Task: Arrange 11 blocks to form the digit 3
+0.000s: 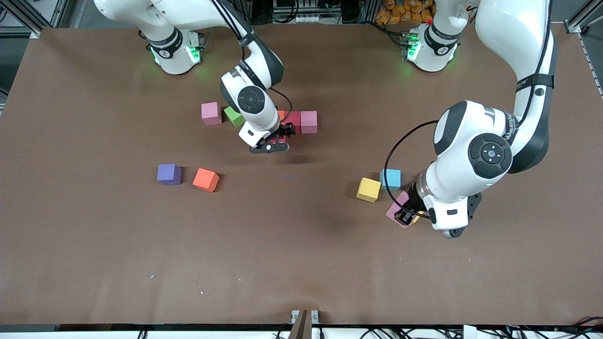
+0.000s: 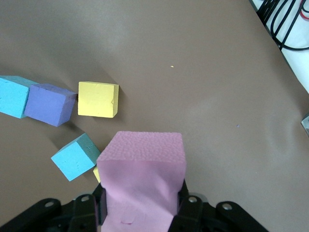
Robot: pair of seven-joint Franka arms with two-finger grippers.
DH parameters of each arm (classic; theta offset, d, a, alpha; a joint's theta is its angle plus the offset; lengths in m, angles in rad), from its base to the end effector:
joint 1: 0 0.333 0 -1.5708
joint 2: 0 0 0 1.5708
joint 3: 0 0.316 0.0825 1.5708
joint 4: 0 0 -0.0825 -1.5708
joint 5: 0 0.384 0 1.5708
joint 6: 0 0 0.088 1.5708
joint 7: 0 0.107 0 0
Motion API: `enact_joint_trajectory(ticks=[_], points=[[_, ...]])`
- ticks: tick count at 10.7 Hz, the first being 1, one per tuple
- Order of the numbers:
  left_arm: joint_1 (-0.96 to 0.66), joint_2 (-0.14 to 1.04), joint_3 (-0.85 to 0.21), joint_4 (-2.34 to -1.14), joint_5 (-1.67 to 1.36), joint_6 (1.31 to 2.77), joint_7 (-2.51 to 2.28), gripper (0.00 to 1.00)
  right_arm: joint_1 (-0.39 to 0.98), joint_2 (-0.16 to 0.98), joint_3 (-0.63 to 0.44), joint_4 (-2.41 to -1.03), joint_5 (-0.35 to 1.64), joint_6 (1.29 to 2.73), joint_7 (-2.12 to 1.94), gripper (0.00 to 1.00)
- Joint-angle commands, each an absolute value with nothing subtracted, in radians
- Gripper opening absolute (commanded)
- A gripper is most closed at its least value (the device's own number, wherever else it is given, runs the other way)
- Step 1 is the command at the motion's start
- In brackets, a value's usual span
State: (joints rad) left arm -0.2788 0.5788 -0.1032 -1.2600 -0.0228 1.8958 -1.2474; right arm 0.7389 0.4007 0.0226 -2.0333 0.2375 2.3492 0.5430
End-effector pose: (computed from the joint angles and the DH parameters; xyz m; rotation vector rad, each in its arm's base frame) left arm 0.6811 -0.2564 0.4302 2.7478 1.3112 -0.0235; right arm 0.4252 0.4097 0.2399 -3.0457 -0.0651 0.2612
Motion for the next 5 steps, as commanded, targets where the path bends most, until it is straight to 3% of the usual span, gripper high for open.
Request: enact_joint_trajectory(ticks=[1,5], points=[[-0.273,0.59,-0.106,-1.269,-0.046,1.888,-1.244,0.0,0.691,0.321,-0.015,-2.045,0.224,2.29,0.554,1.0],[-0.279,0.592,-0.106,-1.269,-0.044,1.89,-1.252,0.0,0.571,0.344,-0.106,-2.025,0.139,2.289,0.552,1.0]])
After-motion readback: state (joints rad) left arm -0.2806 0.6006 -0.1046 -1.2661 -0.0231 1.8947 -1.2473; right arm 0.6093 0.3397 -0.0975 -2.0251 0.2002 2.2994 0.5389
